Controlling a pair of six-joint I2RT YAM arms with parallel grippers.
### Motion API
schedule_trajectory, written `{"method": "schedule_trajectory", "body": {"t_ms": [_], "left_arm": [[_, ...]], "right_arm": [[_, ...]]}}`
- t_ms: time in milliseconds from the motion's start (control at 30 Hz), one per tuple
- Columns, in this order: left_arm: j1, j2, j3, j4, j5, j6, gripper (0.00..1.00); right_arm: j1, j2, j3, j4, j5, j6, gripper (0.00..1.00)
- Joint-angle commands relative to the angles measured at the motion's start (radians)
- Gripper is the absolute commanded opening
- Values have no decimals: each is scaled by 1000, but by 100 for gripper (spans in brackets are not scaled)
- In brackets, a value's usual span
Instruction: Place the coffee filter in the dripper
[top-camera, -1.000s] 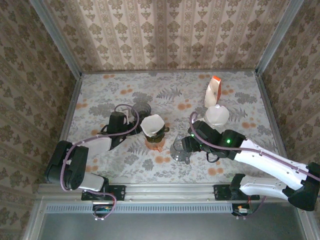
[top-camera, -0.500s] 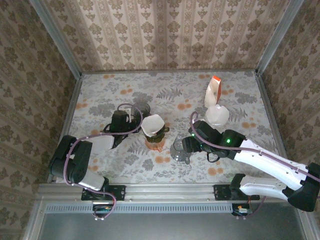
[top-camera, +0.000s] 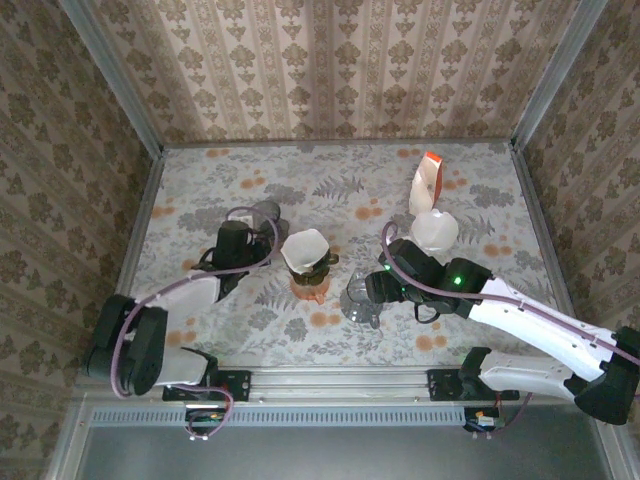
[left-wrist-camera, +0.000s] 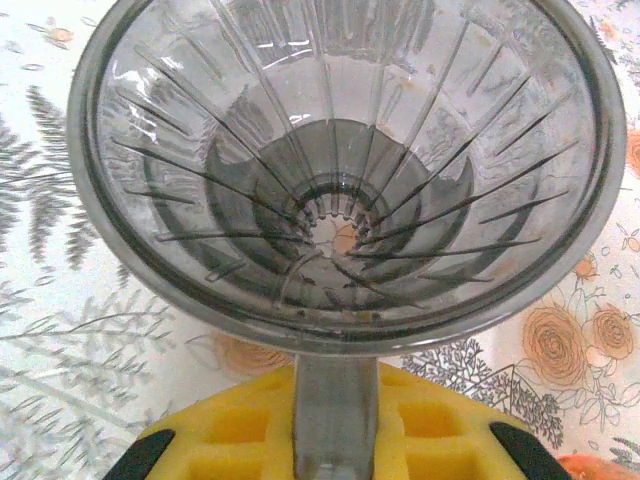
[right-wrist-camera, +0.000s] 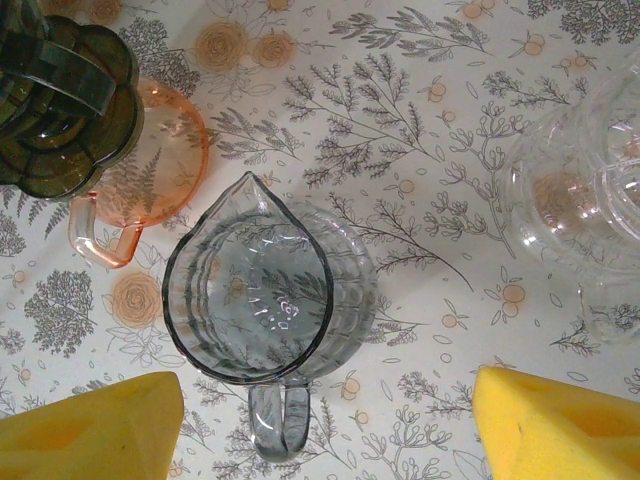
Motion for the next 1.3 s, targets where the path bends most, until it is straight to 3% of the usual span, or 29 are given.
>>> {"method": "schedule_trajectory", "body": {"t_ms": [0, 167, 333, 667, 933, 1267], "left_arm": [[-4, -103, 65, -135, -81, 7, 0], [-2, -237, 150, -326, -83, 18, 0], [2, -297, 223, -450, -25, 8, 0], [80, -326, 301, -575, 49, -12, 0], [136, -375, 331, -639, 116, -14, 0], [154, -399, 342, -674, 138, -5, 0]], "right_arm": [[-6, -24, 16, -14, 39, -6, 78], [-6, -36, 38, -17, 74, -15, 78], [7, 31, 61, 53, -94, -103, 71], [253, 215, 84, 192, -180, -89, 62], [361, 430, 110, 265, -158, -64, 57], [370, 616, 144, 272, -24, -40, 52]]}}
